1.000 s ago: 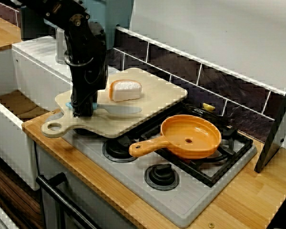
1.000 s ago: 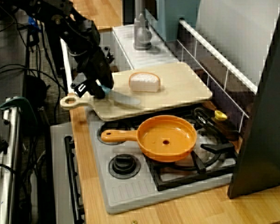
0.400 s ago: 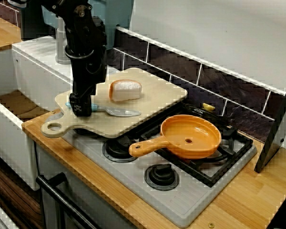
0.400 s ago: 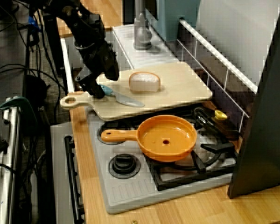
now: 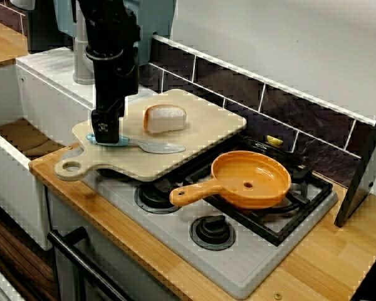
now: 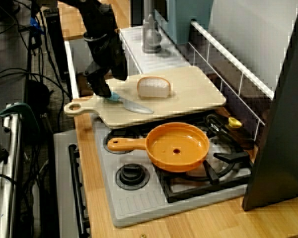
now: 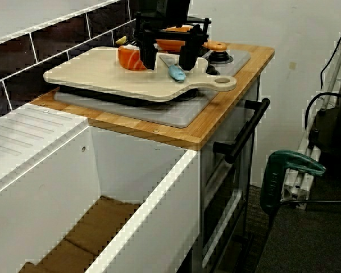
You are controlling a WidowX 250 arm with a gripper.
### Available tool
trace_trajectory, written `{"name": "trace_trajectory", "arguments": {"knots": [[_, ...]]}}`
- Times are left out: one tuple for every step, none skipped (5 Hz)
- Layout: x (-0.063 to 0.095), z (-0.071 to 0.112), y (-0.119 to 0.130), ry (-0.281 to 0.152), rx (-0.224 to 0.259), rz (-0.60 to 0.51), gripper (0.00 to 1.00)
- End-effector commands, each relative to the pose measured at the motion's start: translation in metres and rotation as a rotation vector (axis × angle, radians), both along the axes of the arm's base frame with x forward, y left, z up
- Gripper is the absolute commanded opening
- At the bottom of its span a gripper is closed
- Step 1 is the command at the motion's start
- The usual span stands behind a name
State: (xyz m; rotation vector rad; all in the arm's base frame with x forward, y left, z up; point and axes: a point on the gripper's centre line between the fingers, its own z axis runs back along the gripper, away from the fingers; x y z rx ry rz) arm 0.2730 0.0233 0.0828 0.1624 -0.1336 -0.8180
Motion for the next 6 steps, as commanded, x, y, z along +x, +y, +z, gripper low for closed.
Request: {"name": "trace_trajectory", "arguments": {"knots": [[0.006,0.032,-0.003,-0.011,-0.068,0.020,1.00],[0.009,0.033,-0.006,0.001,-0.089,0.090,1.00],[0.012,0.033,-0.008,-0.013,-0.144,0.210,1.00],[0.019,0.033,-0.010,-0.047,-0.167,0.334,1.00],[0.027,0.033,-0.010,-0.056,-0.135,0.387,1.00],[0.032,0.037,-0.008,-0.067,-0.139,0.423,1.00]]}}
